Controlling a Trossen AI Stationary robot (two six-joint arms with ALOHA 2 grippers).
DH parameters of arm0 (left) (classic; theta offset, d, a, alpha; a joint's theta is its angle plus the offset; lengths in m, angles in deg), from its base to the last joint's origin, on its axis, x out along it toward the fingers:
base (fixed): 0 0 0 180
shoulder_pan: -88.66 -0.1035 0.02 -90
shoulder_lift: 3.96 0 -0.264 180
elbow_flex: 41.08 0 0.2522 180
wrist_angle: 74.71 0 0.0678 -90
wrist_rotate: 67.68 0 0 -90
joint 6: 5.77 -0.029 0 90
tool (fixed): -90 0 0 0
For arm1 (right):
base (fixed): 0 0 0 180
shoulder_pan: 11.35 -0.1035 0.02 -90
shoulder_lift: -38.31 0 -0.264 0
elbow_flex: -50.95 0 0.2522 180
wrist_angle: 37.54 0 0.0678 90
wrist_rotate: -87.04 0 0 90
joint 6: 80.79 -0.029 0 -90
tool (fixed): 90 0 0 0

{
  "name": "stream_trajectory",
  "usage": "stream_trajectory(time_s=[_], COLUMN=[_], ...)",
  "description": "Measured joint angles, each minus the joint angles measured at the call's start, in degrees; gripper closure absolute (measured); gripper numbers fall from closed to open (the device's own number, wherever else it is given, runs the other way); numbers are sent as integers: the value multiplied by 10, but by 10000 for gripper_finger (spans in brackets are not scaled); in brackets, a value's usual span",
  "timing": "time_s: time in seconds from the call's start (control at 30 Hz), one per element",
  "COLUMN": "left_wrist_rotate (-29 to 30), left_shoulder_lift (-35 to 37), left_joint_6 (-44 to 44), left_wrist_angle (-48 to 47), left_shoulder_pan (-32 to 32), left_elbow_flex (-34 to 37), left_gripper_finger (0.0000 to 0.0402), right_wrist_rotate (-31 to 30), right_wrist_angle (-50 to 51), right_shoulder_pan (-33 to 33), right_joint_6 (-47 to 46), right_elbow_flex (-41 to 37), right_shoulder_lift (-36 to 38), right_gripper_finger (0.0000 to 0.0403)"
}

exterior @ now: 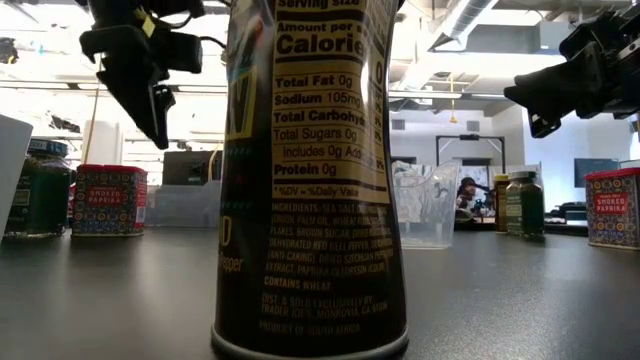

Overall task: Sort spices by type
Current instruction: Put the red seasoning can into the gray bin

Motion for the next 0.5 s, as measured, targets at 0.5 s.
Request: stream_trajectory(time_s=[0.5], left_wrist_rotate=[10], left_shoulder_lift=[-7], left_joint_6=[-26], left_wrist_angle=[-43], left_shoulder_pan=[3], left_elbow_flex=[4], left_gripper_finger=[136], right_wrist_rotate=[0], right_wrist_angle=[0], right_shoulder_pan=[0], right_joint_6=[0], right_elbow_flex=[0], right_shoulder_lift=[0], right_gripper_finger=[271])
